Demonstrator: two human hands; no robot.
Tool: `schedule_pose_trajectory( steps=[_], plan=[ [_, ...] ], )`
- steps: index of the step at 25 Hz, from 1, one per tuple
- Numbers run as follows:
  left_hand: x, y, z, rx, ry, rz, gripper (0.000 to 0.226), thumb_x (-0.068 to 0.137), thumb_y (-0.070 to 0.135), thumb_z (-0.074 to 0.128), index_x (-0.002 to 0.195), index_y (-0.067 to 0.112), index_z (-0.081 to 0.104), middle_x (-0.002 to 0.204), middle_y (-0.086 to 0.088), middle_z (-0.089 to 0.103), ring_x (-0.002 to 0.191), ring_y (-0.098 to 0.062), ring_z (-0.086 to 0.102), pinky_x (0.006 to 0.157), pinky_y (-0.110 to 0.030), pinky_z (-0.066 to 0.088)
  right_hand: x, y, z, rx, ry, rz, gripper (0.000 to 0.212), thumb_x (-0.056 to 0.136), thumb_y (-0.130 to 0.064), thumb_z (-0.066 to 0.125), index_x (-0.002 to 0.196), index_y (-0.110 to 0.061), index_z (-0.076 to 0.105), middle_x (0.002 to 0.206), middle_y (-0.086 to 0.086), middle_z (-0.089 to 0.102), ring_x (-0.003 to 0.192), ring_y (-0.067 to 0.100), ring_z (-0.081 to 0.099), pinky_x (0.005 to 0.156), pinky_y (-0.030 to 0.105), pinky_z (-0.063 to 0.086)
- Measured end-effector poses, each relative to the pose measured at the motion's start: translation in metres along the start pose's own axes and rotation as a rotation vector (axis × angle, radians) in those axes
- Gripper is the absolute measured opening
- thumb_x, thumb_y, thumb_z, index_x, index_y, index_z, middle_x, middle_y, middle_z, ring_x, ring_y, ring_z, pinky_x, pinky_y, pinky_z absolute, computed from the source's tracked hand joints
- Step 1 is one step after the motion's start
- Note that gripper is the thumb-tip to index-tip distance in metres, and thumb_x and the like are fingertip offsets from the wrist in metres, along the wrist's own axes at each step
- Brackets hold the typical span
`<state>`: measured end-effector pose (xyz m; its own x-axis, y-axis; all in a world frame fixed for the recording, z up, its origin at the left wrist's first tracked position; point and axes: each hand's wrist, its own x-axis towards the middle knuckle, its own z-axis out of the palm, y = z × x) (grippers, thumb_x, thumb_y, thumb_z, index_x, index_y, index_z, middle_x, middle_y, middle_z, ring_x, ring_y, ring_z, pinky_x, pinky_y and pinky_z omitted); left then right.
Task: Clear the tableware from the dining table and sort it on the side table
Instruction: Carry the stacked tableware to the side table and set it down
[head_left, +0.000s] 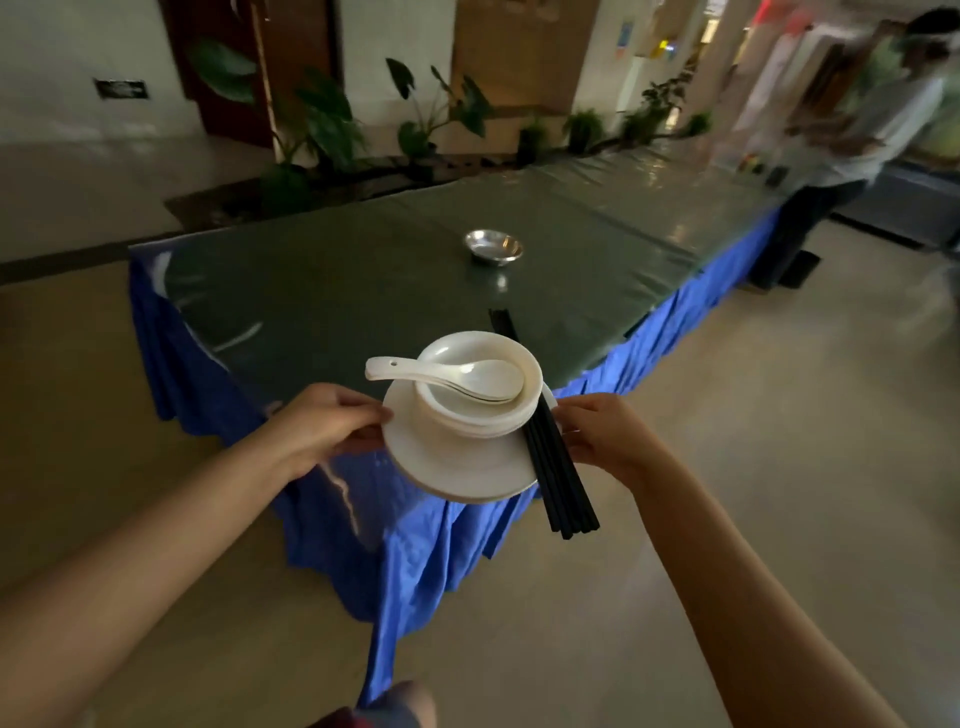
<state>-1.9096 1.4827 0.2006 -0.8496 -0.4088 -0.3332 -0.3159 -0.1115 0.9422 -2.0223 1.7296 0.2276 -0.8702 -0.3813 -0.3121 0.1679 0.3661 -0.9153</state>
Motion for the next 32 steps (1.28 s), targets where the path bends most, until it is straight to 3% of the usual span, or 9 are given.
schedule_pose_trajectory(
  steps=[2, 6, 10, 13, 16, 19, 24, 29, 32],
  plan=[
    [0.026, 0.007, 0.017, -0.037, 0.054, 0.001, 0.007, 0.083, -0.006, 0.060, 0.078, -0.003, 0.065, 0.063, -0.013, 0.067, 0.047, -0.011, 0.066, 0.045, -0.018, 0.054, 0.039, -0.005, -0.017, 0.009, -0.056, -0.012, 0.019, 0.089, 0.002, 0.046, 0.091, 0.007, 0.064, 0.077, 0.015, 0.046, 0.052, 0.017, 0.047, 0.042, 0.017, 0.049],
    [0.097, 0.017, 0.037, -0.078, 0.118, 0.002, 0.011, 0.082, -0.006, 0.060, 0.073, -0.001, 0.066, 0.055, -0.008, 0.070, 0.050, -0.013, 0.068, 0.050, -0.022, 0.057, 0.130, -0.015, -0.042, 0.007, -0.141, -0.037, 0.022, 0.089, 0.004, 0.046, 0.100, 0.018, 0.059, 0.064, 0.009, 0.041, 0.043, 0.012, 0.042, 0.041, 0.018, 0.048],
    [0.176, 0.043, 0.054, -0.077, 0.170, 0.005, 0.009, 0.082, -0.005, 0.060, 0.077, -0.001, 0.067, 0.062, -0.009, 0.071, 0.055, -0.013, 0.069, 0.053, -0.023, 0.057, 0.224, -0.037, -0.065, -0.008, -0.179, -0.037, 0.023, 0.088, 0.004, 0.044, 0.097, 0.021, 0.056, 0.045, 0.002, 0.037, 0.035, 0.008, 0.037, 0.038, 0.017, 0.045],
    [0.222, 0.060, 0.063, -0.079, 0.200, 0.002, 0.007, 0.081, -0.002, 0.062, 0.080, 0.001, 0.068, 0.070, -0.010, 0.073, 0.063, -0.015, 0.071, 0.057, -0.024, 0.058, 0.287, -0.052, -0.074, -0.006, -0.235, -0.036, 0.021, 0.088, 0.004, 0.045, 0.085, 0.005, 0.067, 0.037, -0.005, 0.043, 0.032, 0.005, 0.042, 0.038, 0.016, 0.044],
    [0.263, 0.070, 0.068, -0.077, 0.239, -0.027, 0.006, 0.081, 0.000, 0.064, 0.084, 0.002, 0.069, 0.083, -0.015, 0.073, 0.078, -0.022, 0.071, 0.067, -0.028, 0.060, 0.345, -0.061, -0.078, -0.029, -0.291, -0.035, 0.027, 0.088, 0.003, 0.047, 0.077, -0.008, 0.069, 0.040, -0.005, 0.055, 0.037, 0.005, 0.053, 0.041, 0.017, 0.047],
    [0.300, 0.064, 0.074, -0.093, 0.271, -0.065, 0.008, 0.080, 0.002, 0.066, 0.083, 0.007, 0.071, 0.084, -0.010, 0.075, 0.080, -0.020, 0.072, 0.069, -0.028, 0.060, 0.402, -0.060, -0.074, -0.070, -0.342, -0.014, 0.032, 0.087, 0.002, 0.048, 0.073, -0.016, 0.070, 0.053, 0.001, 0.065, 0.046, 0.009, 0.063, 0.046, 0.021, 0.052],
    [0.371, 0.040, 0.089, -0.150, 0.405, -0.171, 0.023, 0.079, 0.003, 0.067, 0.103, 0.000, 0.066, 0.099, -0.013, 0.071, 0.092, -0.023, 0.069, 0.082, -0.037, 0.055, 0.501, -0.048, -0.062, -0.131, -0.467, 0.038, 0.026, 0.088, 0.003, 0.048, 0.088, -0.009, 0.070, 0.071, 0.010, 0.070, 0.056, 0.015, 0.069, 0.051, 0.024, 0.055],
    [0.440, 0.011, 0.103, -0.186, 0.559, -0.223, 0.011, 0.080, 0.002, 0.065, 0.088, 0.008, 0.070, 0.094, -0.013, 0.072, 0.082, -0.017, 0.072, 0.064, -0.025, 0.058, 0.600, -0.030, -0.045, -0.197, -0.609, 0.086, 0.026, 0.087, 0.001, 0.048, 0.097, -0.007, 0.070, 0.081, 0.014, 0.070, 0.068, 0.024, 0.068, 0.066, 0.034, 0.060],
    [0.473, -0.003, 0.106, -0.201, 0.623, -0.261, 0.013, 0.079, 0.001, 0.063, 0.083, 0.009, 0.072, 0.087, -0.010, 0.074, 0.079, -0.016, 0.072, 0.062, -0.022, 0.058, 0.645, -0.021, -0.034, -0.239, -0.656, 0.108, 0.027, 0.087, -0.001, 0.049, 0.098, -0.011, 0.071, 0.083, 0.016, 0.071, 0.072, 0.026, 0.068, 0.070, 0.036, 0.060]
  ],
)
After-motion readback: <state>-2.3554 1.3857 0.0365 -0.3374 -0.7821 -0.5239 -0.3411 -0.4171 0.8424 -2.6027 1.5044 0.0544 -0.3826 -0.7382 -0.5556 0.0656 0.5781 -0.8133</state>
